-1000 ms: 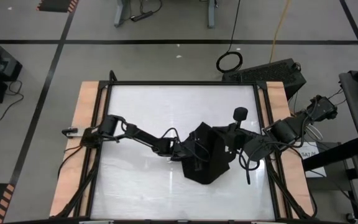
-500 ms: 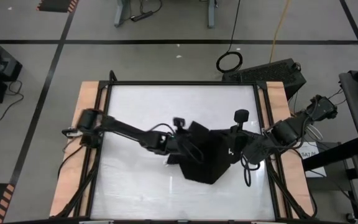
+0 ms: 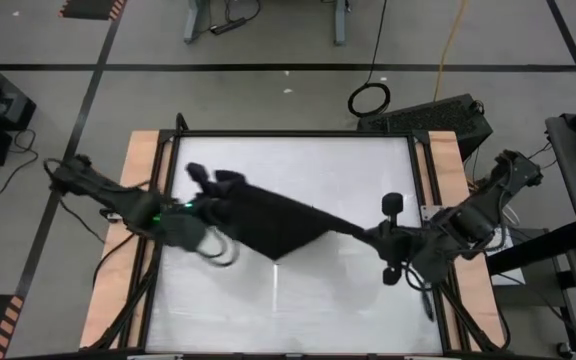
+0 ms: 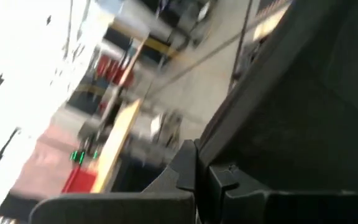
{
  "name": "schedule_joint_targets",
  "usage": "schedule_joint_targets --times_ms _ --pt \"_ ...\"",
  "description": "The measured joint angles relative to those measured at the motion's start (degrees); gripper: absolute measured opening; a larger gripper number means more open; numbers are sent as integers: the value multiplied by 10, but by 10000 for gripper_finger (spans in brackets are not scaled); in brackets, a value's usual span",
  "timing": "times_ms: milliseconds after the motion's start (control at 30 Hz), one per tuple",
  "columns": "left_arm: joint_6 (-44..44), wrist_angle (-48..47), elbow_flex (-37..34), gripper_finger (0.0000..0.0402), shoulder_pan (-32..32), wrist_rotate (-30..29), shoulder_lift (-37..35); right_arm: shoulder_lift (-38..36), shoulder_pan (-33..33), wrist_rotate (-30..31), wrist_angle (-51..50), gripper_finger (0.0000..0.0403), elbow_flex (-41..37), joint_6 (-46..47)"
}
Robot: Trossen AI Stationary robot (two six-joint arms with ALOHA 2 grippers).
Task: Roll towel
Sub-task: Roll the black towel
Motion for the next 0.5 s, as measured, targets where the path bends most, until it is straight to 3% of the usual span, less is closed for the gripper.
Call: schedule_joint_targets --times_ms 300,500 --pt "211 99 0 1 -148 2 -46 -17 54 -67 163 0 0 -151" --pt "354 231 0 0 -169 -36 -42 -21 52 -37 157 0 29 -197"
